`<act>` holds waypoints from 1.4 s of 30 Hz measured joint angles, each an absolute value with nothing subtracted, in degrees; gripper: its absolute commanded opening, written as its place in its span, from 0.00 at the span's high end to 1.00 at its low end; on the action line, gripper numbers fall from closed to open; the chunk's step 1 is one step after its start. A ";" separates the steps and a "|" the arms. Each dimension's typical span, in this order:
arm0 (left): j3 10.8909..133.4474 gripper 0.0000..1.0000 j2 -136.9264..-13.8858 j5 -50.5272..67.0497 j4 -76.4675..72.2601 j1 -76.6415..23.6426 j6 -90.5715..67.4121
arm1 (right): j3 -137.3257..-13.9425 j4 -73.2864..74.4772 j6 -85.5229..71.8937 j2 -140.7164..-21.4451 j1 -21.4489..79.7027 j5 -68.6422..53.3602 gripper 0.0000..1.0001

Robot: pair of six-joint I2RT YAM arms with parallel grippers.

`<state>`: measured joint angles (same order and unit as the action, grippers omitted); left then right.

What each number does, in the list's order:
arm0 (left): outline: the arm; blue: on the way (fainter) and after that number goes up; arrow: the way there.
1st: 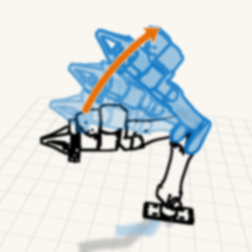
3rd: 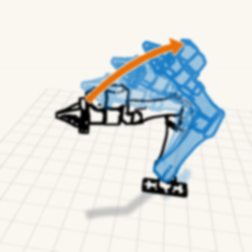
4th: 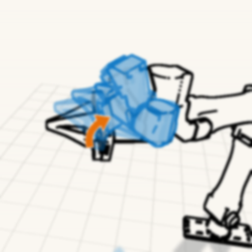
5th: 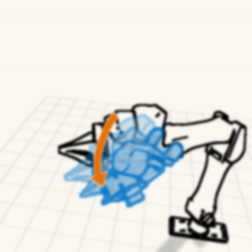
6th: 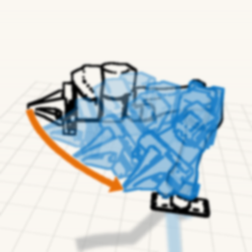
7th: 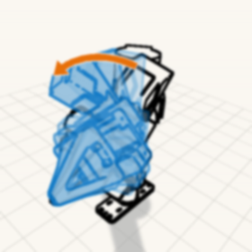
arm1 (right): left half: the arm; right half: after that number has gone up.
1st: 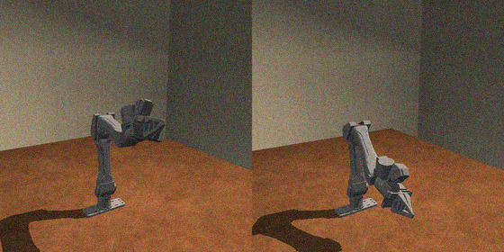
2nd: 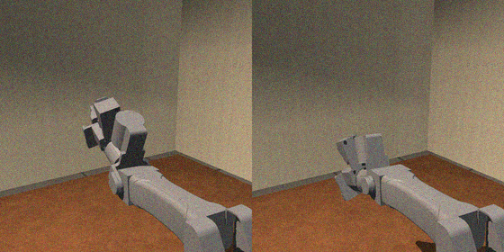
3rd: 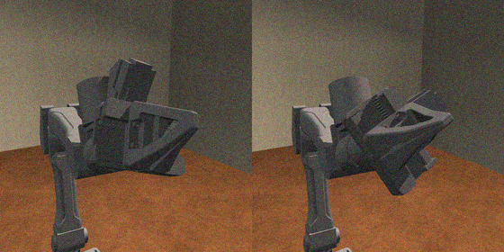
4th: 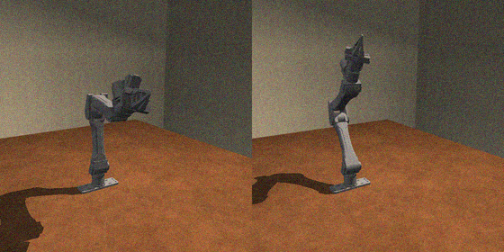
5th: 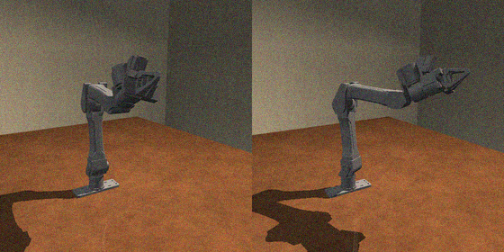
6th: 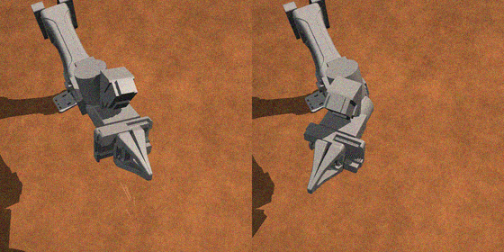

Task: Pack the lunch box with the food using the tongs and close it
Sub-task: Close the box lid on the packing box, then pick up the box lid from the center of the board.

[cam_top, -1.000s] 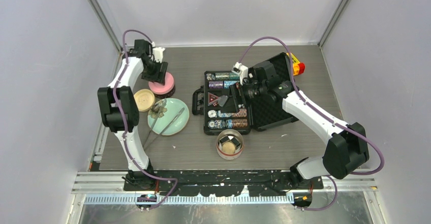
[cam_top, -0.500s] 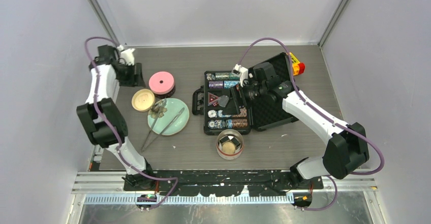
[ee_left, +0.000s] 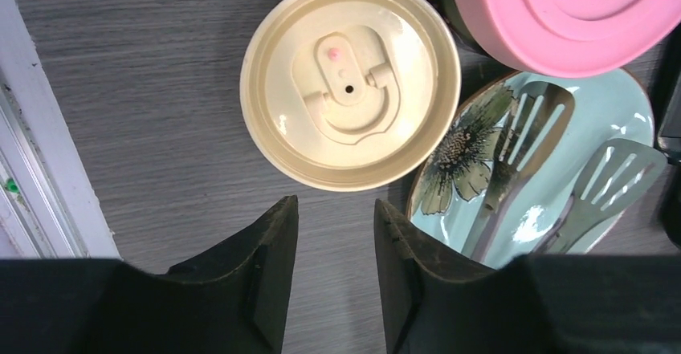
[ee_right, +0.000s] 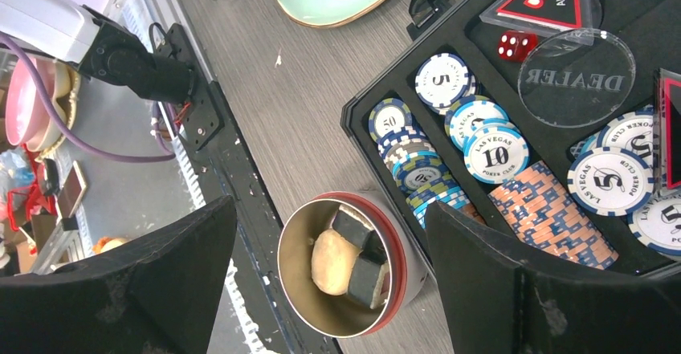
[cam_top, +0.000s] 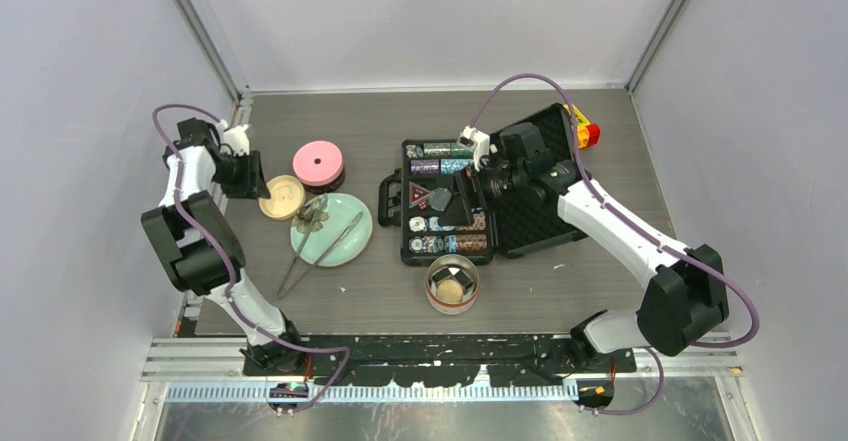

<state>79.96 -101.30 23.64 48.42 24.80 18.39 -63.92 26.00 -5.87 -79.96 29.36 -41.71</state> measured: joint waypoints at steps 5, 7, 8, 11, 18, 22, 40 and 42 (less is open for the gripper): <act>79.57 0.62 -103.70 21.52 46.33 24.84 17.91 | -63.37 26.22 -5.85 -78.37 29.36 -41.43 0.09; 79.53 0.62 -105.23 20.12 45.56 24.86 17.50 | -63.20 26.22 -5.85 -77.95 29.36 -41.41 0.09; 79.44 0.62 -105.67 19.64 45.25 24.86 17.32 | -63.11 26.24 -5.85 -77.89 29.36 -41.39 0.09; 79.07 0.62 -107.11 18.39 44.21 24.86 16.71 | -62.78 26.22 -5.87 -77.87 29.36 -41.41 0.09; 79.09 0.66 -111.48 16.91 42.46 24.86 16.34 | -62.65 26.24 -5.87 -77.87 29.36 -41.39 0.09; 79.55 0.74 -112.22 16.99 42.19 24.88 15.14 | -62.65 26.26 -5.85 -77.87 29.36 -41.41 0.09; 82.94 1.00 -112.68 15.35 42.37 26.30 10.87 | -63.02 27.99 -4.12 -77.87 29.36 -41.36 0.09; 83.59 1.00 -112.25 15.55 42.89 26.68 10.66 | -63.48 28.80 -3.44 -77.87 29.36 -41.28 0.09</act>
